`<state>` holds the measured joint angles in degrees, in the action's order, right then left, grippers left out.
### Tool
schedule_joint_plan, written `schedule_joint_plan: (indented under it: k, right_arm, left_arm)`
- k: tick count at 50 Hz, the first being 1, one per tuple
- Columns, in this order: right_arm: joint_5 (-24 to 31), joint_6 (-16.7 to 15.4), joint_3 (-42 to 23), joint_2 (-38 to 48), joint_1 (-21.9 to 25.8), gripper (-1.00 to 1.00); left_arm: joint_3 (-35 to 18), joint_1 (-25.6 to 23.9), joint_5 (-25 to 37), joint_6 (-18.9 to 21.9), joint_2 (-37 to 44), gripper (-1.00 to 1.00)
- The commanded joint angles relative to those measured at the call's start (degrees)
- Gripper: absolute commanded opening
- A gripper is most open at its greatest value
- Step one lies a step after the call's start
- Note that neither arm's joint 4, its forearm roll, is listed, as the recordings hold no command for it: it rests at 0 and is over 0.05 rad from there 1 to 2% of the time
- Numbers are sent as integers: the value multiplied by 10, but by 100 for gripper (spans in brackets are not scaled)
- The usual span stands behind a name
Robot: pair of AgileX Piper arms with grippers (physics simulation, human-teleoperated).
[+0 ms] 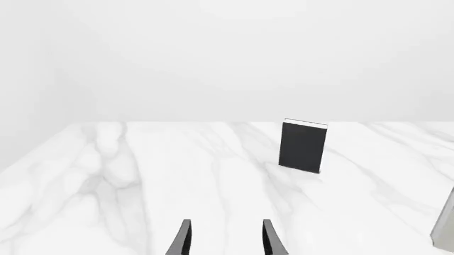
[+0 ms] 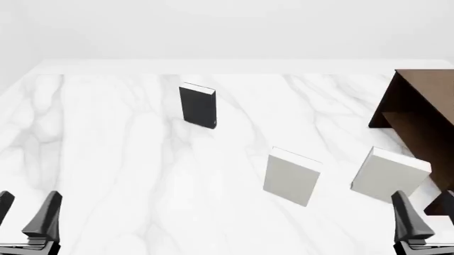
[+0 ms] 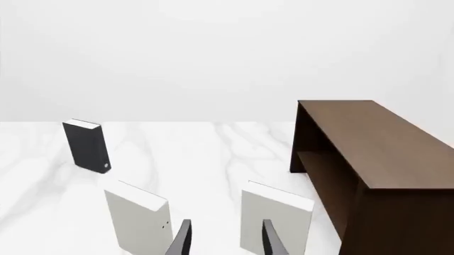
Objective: Pick up the book on the left and place it on top of the shelf.
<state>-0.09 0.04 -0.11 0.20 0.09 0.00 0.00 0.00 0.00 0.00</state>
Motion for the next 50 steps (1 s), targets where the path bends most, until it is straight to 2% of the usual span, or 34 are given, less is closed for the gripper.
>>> schedule_joint_plan:
  k: [1, 9, 14, 19, 24, 29, 31, 33, 36, 38, 50]
  right_arm:
    - [-4, 1, -1, 10, 1, 100]
    - [-18, 5, -6, 28, 8, 100]
    - [3, 11, -33, 20, 12, 100]
    - [49, 3, -72, 6, 24, 100]
    - [50, -3, -92, 17, 35, 100]
    - [54, -15, -130, 46, 51, 100]
    - [57, -30, -148, 61, 64, 100]
    - [58, -12, -169, 83, 66, 100]
    - [58, -21, -187, 106, 72, 100]
    - [63, -12, -210, 129, 84, 100]
    - [63, -52, -290, 236, 142, 100]
  left_arm:
    - [0, 0, 0, 0, 0, 100]
    - [0, 0, 0, 0, 0, 100]
    - [0, 0, 0, 0, 0, 100]
    - [0, 0, 0, 0, 0, 100]
    - [0, 0, 0, 0, 0, 100]
    - [0, 0, 0, 0, 0, 100]
    - [0, 0, 0, 0, 0, 100]
    - [0, 0, 0, 0, 0, 100]
    - [0, 0, 0, 0, 0, 100]
    - [0, 0, 0, 0, 0, 100]
    - [0, 0, 0, 0, 0, 100]
